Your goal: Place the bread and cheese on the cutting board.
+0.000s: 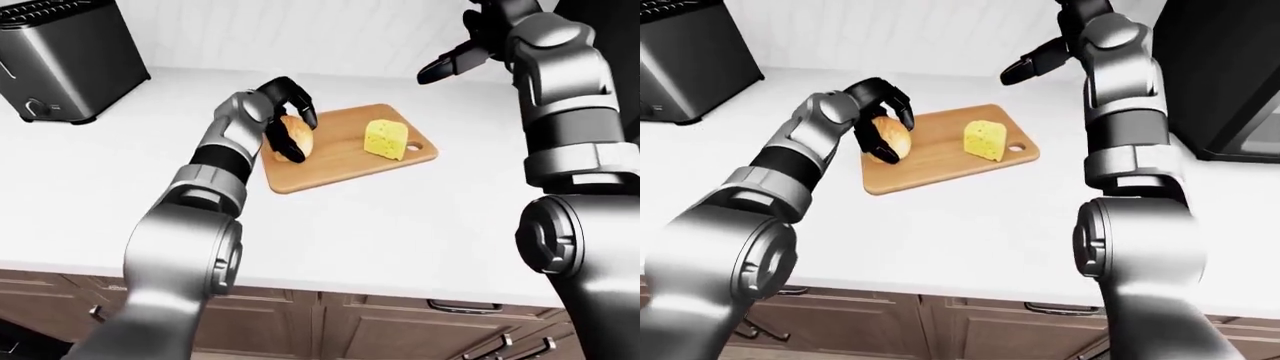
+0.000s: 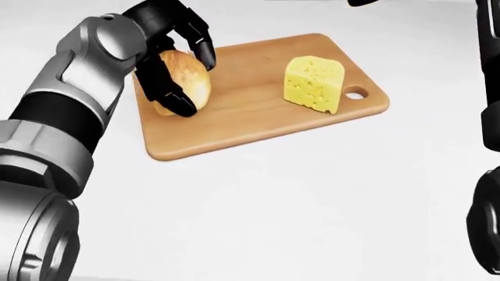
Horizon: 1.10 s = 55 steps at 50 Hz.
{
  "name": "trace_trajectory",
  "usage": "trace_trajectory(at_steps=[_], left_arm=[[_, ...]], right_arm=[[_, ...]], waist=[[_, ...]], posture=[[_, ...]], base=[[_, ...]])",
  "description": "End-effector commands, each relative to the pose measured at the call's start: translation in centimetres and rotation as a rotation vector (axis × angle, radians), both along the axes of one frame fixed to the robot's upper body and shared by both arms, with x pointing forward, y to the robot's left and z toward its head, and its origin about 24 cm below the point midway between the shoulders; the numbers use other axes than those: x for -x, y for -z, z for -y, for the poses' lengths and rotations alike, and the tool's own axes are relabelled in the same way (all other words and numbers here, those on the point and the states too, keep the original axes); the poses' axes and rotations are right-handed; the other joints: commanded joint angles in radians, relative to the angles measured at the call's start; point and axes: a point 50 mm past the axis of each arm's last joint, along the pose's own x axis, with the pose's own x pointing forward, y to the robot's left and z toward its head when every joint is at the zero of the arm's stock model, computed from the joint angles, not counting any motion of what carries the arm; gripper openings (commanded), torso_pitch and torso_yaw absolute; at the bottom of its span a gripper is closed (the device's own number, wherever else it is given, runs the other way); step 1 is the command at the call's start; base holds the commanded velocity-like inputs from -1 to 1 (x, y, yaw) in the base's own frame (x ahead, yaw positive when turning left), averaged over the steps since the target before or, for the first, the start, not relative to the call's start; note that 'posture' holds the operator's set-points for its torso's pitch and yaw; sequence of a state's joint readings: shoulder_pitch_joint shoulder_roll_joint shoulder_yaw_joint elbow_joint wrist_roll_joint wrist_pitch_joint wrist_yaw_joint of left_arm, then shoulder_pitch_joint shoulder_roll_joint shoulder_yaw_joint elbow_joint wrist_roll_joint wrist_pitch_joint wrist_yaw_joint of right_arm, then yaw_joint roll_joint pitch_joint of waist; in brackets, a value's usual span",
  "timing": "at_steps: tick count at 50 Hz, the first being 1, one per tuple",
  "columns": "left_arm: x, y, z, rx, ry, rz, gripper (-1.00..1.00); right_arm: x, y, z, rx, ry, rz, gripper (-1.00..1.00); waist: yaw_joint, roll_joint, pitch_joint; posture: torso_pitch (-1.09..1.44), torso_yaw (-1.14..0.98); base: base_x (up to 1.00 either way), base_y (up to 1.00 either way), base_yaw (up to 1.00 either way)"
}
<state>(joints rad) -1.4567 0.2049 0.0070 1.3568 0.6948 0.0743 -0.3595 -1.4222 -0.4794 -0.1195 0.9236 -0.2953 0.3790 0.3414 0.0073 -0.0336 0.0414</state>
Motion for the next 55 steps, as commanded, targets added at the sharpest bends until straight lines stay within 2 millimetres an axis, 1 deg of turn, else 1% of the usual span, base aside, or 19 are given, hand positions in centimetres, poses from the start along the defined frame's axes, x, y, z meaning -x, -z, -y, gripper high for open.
trace_trajectory(at_steps=[1,4,12,17,24,30,31,32,38,45,48,49,51,53,55], left_arm=[[0.0,-3.0,0.5,0.001,0.011,0.110,-0.97],[0.0,-2.4,0.6,-0.012,-0.004,0.092,-0.96],[0.0,-2.5,0.7,-0.055,-0.015,0.094,-0.97],[0.0,-2.2,0.7,-0.066,-0.023,0.091,-0.96],[0.0,-2.0,1.1,-0.078,-0.012,0.090,-0.97],[0.0,-2.0,1.2,-0.078,-0.018,0.097,-0.95],[0.0,-2.2,1.2,-0.080,-0.025,0.106,-0.69],[0.0,-2.3,1.2,-0.065,-0.025,0.105,1.00],[0.0,-3.9,0.9,-0.064,-0.037,0.143,1.00],[0.1,-4.9,0.6,-0.066,-0.032,0.158,1.00],[0.1,-5.7,0.4,-0.054,-0.038,0.169,1.00],[0.2,-6.3,0.2,-0.029,-0.042,0.179,1.00],[0.2,-6.9,-0.1,-0.003,-0.051,0.199,1.00],[0.4,-8.4,-0.2,0.112,-0.063,0.245,1.00],[0.5,-9.4,-0.3,0.190,-0.065,0.296,1.00]], right_arm=[[0.7,-2.6,0.0,0.004,-0.008,0.098,1.00],[0.7,-2.7,0.2,0.004,-0.005,0.101,1.00],[0.8,-2.9,0.4,0.000,-0.005,0.105,1.00],[0.7,-2.5,0.5,-0.002,-0.004,0.103,1.00],[0.8,-2.4,0.9,-0.006,0.000,0.103,1.00],[0.7,-2.1,0.8,-0.007,-0.003,0.099,1.00],[0.7,-2.0,0.8,-0.005,-0.002,0.099,1.00],[0.7,-2.0,0.8,-0.005,-0.002,0.098,1.00],[0.7,-2.0,0.9,-0.003,0.003,0.095,1.00],[0.6,-2.0,1.0,-0.001,0.007,0.094,1.00],[0.8,-2.5,1.1,-0.010,0.009,0.102,1.00],[1.0,-3.1,1.2,-0.025,0.011,0.113,1.00],[1.0,-3.1,1.4,-0.036,0.016,0.118,1.00],[0.9,-2.8,1.6,-0.042,0.025,0.125,1.00],[0.8,-2.4,1.7,-0.052,0.028,0.134,1.00]], waist=[[0.001,-0.002,-0.036],[0.000,-0.004,-0.036],[0.000,-0.006,-0.036],[-0.001,-0.006,-0.035],[0.000,-0.009,-0.036],[0.001,-0.009,-0.037],[0.001,-0.009,-0.037],[0.001,-0.009,-0.036],[0.001,-0.008,-0.036],[0.001,-0.008,-0.035],[0.001,-0.007,-0.035],[0.001,-0.007,-0.035],[0.001,-0.006,-0.034],[0.000,-0.005,-0.032],[0.000,-0.005,-0.031]], posture=[[0.00,0.00],[0.00,0.00],[0.00,0.00],[0.00,0.00],[0.00,0.00],[0.00,0.00],[0.00,0.00],[0.00,0.00],[0.00,0.00],[0.00,0.00],[0.00,0.00],[0.00,0.00],[0.00,0.00],[0.00,0.00],[0.00,0.00]], base=[[0.00,0.00,0.00],[0.00,0.00,0.00],[0.00,0.00,0.00],[0.00,0.00,0.00],[0.00,0.00,0.00],[0.00,0.00,0.00],[0.00,0.00,0.00],[0.00,0.00,0.00],[0.00,0.00,0.00],[0.00,0.00,0.00],[0.00,0.00,0.00],[0.00,0.00,0.00],[0.00,0.00,0.00],[0.00,0.00,0.00],[0.00,0.00,0.00]])
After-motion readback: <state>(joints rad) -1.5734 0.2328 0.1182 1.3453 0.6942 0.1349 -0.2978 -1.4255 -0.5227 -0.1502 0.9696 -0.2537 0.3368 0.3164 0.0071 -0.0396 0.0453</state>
